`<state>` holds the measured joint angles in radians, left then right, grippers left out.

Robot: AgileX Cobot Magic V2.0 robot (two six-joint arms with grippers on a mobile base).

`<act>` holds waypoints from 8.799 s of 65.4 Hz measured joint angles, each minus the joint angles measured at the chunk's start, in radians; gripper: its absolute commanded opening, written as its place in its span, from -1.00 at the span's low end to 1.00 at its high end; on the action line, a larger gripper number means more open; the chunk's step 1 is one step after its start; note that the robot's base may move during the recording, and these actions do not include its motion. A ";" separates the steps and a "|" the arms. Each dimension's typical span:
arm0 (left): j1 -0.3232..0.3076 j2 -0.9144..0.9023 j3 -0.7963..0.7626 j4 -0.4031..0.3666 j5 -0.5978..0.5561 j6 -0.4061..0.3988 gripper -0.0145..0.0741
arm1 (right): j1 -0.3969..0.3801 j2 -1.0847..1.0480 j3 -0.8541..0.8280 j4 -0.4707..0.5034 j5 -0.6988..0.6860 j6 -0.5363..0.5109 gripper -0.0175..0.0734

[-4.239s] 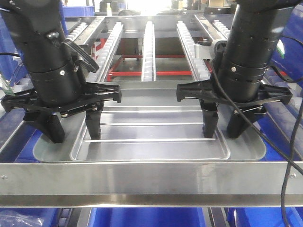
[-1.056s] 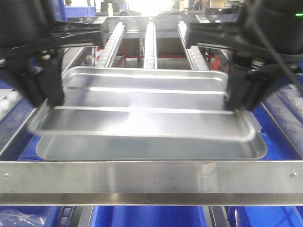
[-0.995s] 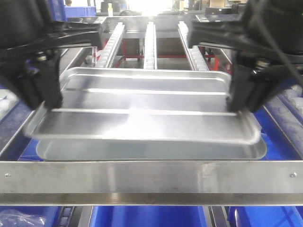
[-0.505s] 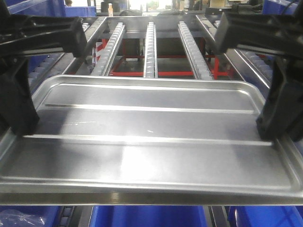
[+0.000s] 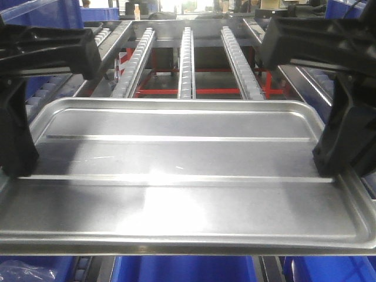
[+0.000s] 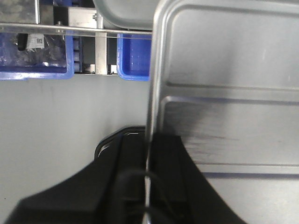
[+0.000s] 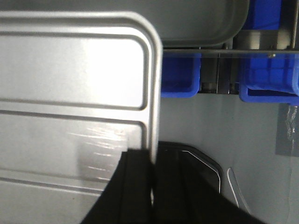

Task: Grab silver tray and place in blue box
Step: 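Lift the tray with both grippers and pull it toward the robot, then hold the tray level with both grippers while the base drives to the blue bin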

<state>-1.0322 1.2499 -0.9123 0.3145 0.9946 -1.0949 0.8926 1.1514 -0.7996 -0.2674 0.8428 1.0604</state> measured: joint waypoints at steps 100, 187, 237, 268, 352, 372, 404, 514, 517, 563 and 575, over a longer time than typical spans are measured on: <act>-0.024 0.000 0.000 0.002 -0.022 -0.026 -0.70 | -0.033 0.002 0.000 -0.006 -0.001 0.000 -0.51; -0.024 0.000 0.002 0.002 -0.022 -0.027 -0.70 | -0.033 0.002 0.000 -0.008 -0.001 0.000 -0.51; -0.024 -0.002 0.002 0.002 -0.024 -0.027 -0.70 | -0.033 0.002 0.000 -0.008 -0.001 0.000 -0.51; -0.024 -0.002 0.002 0.002 -0.024 -0.027 -0.70 | -0.033 0.002 0.000 -0.010 -0.001 0.000 -0.51; -0.024 -0.004 0.002 0.002 -0.027 -0.027 -0.70 | -0.033 0.002 0.000 -0.010 0.002 0.000 -0.51; -0.024 -0.004 0.002 0.002 -0.027 -0.027 -0.70 | -0.033 0.002 0.000 -0.010 0.002 0.000 -0.51; -0.024 -0.004 0.002 0.002 -0.027 -0.027 -0.70 | -0.033 0.002 0.000 -0.010 0.002 0.000 -0.51; -0.024 -0.004 0.002 0.003 -0.027 -0.027 -0.70 | -0.033 0.002 0.000 -0.012 0.002 0.000 -0.51; -0.024 -0.004 0.002 0.003 -0.027 -0.027 -0.70 | -0.033 0.002 0.000 -0.012 0.002 0.000 -0.51; -0.024 -0.004 0.002 0.003 -0.027 -0.027 -0.70 | -0.033 0.002 0.000 -0.012 0.002 0.000 -0.51; -0.024 -0.004 0.002 0.003 -0.027 -0.027 -0.70 | -0.033 0.002 0.000 -0.012 0.002 0.000 -0.51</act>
<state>-1.0558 1.2461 -0.9101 0.3179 0.9672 -1.1215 0.8598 1.1533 -0.7996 -0.2797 0.8446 1.0604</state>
